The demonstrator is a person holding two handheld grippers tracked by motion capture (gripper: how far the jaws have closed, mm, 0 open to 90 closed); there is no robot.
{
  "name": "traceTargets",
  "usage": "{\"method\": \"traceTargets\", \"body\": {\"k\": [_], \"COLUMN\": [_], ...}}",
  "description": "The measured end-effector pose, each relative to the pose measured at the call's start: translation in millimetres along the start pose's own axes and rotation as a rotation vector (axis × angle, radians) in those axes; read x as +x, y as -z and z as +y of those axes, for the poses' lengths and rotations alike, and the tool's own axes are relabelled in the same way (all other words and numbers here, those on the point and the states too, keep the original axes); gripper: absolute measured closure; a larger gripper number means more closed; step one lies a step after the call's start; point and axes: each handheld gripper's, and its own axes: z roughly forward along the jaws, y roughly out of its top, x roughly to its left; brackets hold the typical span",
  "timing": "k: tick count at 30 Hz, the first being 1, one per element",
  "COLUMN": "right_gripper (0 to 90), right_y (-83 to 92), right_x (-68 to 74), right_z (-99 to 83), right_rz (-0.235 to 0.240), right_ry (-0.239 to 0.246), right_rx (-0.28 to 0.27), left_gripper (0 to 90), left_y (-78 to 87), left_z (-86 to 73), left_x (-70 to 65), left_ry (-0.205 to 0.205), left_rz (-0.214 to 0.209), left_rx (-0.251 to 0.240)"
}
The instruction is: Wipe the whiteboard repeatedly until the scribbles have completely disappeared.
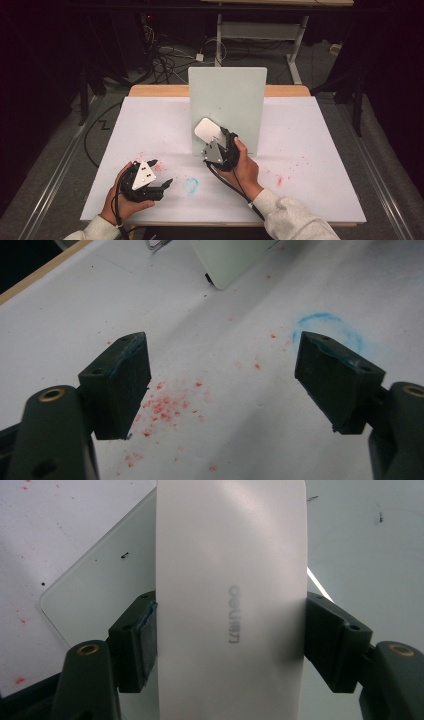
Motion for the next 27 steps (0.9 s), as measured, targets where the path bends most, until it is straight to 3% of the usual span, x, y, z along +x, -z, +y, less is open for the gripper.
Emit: {"method": "traceTargets", "body": {"k": [3, 5, 11, 15, 17, 19, 27], "right_gripper": [31.3, 31.3, 31.3, 31.3, 31.3, 31.3, 31.4], "right_y": [0.2, 0.3, 0.7, 1.0, 0.4, 0.1, -0.3], "right_x": [-1.7, -7.5, -38.8, -54.2, -49.1, -41.4, -1.7], "right_z": [0.5, 1.9, 9.8, 12.8, 12.7, 12.1, 3.6], "right_rz": [0.003, -0.030, -0.127, -0.151, -0.163, -0.145, -0.022], "right_ry": [-0.005, -0.008, -0.061, -0.103, -0.078, -0.045, 0.058], "right_rx": [0.003, 0.003, -0.006, -0.009, -0.004, 0.003, 0.034], "left_gripper": [21.6, 21.7, 21.6, 21.7, 21.7, 21.7, 21.7], "left_y": [-0.2, 0.2, 0.0, -0.5, -0.8, -0.7, 0.1], "left_z": [-0.1, -0.2, -0.3, -0.3, -0.3, -0.1, -0.3], "left_x": [0.1, 0.2, -0.1, 0.2, 0.0, 0.2, -0.1], "left_ry": [0.000, 0.001, 0.002, 0.002, 0.004, 0.000, 0.000], "left_rz": [0.000, 0.000, -0.001, -0.002, -0.002, -0.003, 0.000], "left_rx": [0.002, 0.000, -0.001, 0.002, 0.001, 0.004, 0.002]}}
